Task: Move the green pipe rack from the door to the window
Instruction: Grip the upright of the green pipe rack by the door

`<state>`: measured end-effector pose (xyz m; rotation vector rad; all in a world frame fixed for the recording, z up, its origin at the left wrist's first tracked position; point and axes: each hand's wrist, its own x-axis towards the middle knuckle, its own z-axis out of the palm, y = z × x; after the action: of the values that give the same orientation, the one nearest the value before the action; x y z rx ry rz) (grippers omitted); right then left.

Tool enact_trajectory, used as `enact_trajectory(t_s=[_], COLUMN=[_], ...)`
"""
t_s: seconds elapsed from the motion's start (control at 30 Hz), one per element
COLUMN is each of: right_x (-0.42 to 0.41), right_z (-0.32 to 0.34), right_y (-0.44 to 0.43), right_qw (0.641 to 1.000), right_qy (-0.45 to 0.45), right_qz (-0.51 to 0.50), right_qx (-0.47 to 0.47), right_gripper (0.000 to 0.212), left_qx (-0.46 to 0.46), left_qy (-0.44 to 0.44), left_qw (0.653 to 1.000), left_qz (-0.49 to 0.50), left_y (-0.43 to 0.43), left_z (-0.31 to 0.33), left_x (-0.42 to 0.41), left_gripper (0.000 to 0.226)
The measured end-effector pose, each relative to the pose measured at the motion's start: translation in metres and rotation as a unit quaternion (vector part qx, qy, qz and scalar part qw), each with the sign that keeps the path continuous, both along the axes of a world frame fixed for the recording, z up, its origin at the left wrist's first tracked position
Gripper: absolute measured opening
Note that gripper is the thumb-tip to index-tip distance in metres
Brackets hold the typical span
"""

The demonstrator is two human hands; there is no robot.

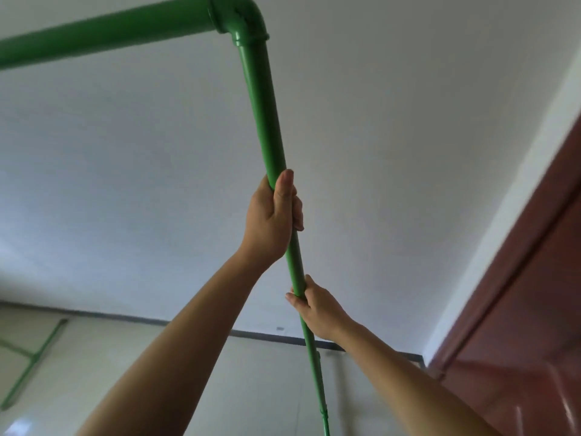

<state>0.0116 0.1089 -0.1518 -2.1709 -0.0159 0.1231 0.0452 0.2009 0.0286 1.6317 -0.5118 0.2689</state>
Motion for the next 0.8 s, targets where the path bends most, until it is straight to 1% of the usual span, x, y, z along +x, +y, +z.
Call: enact_trajectory(t_s=[0.07, 0.17, 0.27, 0.33, 0.4, 0.5, 0.63, 0.8], right_x=[0.008, 0.014, 0.018, 0.018, 0.015, 0.011, 0.017, 0.024], right_z=[0.0, 0.001, -0.001, -0.007, -0.02, -0.039, -0.046, -0.05], right_y=[0.021, 0.046, 0.056, 0.054, 0.044, 0.018, -0.017, -0.028], right_qw=[1.0, 0.998, 0.995, 0.991, 0.991, 0.993, 0.994, 0.991], right_qy=[-0.016, -0.051, -0.094, -0.11, -0.098, -0.069, -0.054, -0.073], right_qz=[0.017, 0.028, 0.016, -0.003, -0.03, -0.053, -0.058, -0.038], right_qx=[0.0, 0.012, 0.044, 0.07, 0.086, 0.081, 0.076, 0.104], right_gripper=[0.031, 0.028, 0.024, 0.022, 0.023, 0.024, 0.02, 0.02], left_qx=[-0.003, -0.01, -0.019, -0.005, 0.02, 0.044, 0.005, -0.035], left_qy=[-0.005, -0.015, -0.025, -0.032, -0.029, -0.016, -0.027, -0.058], left_qw=[1.0, 0.999, 0.998, 0.999, 0.999, 0.999, 0.999, 0.998], left_qz=[0.025, 0.048, 0.046, 0.034, 0.014, -0.024, -0.021, -0.016], left_y=[0.022, 0.044, 0.051, 0.046, 0.035, 0.006, -0.032, -0.048], left_z=[0.005, 0.012, 0.017, 0.014, 0.001, -0.023, -0.034, -0.039], left_x=[0.001, 0.002, 0.006, 0.009, 0.012, 0.015, 0.025, 0.035], left_gripper=[0.054, 0.05, 0.05, 0.048, 0.046, 0.046, 0.051, 0.065])
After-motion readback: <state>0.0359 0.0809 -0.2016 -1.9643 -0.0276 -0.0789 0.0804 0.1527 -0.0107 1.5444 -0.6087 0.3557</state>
